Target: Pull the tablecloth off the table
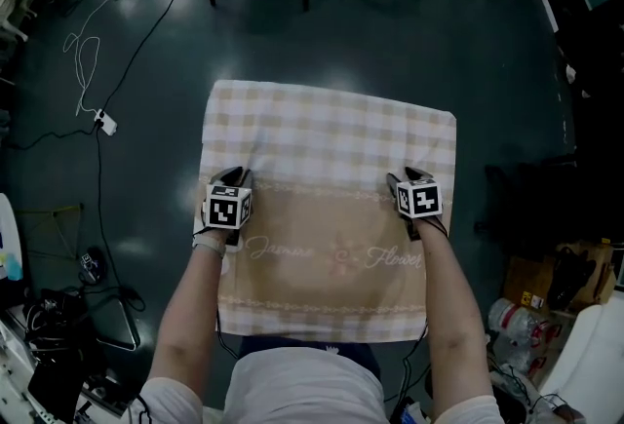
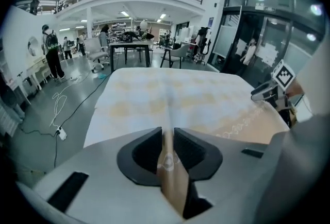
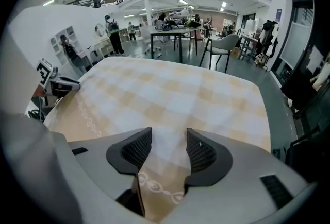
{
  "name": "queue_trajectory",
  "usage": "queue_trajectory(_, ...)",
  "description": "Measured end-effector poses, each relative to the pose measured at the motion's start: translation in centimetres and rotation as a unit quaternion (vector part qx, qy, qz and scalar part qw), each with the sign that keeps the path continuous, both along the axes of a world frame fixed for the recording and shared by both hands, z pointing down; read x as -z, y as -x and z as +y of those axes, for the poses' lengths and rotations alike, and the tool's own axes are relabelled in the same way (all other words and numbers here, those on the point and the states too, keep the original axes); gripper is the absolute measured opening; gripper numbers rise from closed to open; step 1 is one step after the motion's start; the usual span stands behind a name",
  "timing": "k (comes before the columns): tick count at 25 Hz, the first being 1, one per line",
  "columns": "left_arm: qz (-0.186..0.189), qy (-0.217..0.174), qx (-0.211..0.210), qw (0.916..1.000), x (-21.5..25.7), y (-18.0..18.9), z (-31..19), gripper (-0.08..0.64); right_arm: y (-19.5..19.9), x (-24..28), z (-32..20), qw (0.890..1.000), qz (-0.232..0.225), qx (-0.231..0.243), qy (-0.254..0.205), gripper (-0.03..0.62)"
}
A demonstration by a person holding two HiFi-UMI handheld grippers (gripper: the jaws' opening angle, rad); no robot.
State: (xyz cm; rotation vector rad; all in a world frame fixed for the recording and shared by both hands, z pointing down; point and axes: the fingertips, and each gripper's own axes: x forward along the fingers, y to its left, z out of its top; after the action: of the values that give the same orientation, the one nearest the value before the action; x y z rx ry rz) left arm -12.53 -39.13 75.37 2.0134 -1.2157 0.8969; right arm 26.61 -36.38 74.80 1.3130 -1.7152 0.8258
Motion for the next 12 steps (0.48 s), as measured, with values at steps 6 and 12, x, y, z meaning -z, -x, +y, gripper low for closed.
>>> queue_trajectory(6, 0.022, 0.011, 0.007, 0.9997, -1.2, 0.8, 4.9, 0.022, 2.1, -1.1, 5.2, 1.000, 0.005, 0.022, 0.012, 0.189)
queue_trajectory(12, 0.032, 0.022, 0.005, 0.9992, -0.7, 0.0, 5.3, 0.014, 2.7, -0.9, 5.1, 0.999, 0.001, 0.040, 0.021, 0.148)
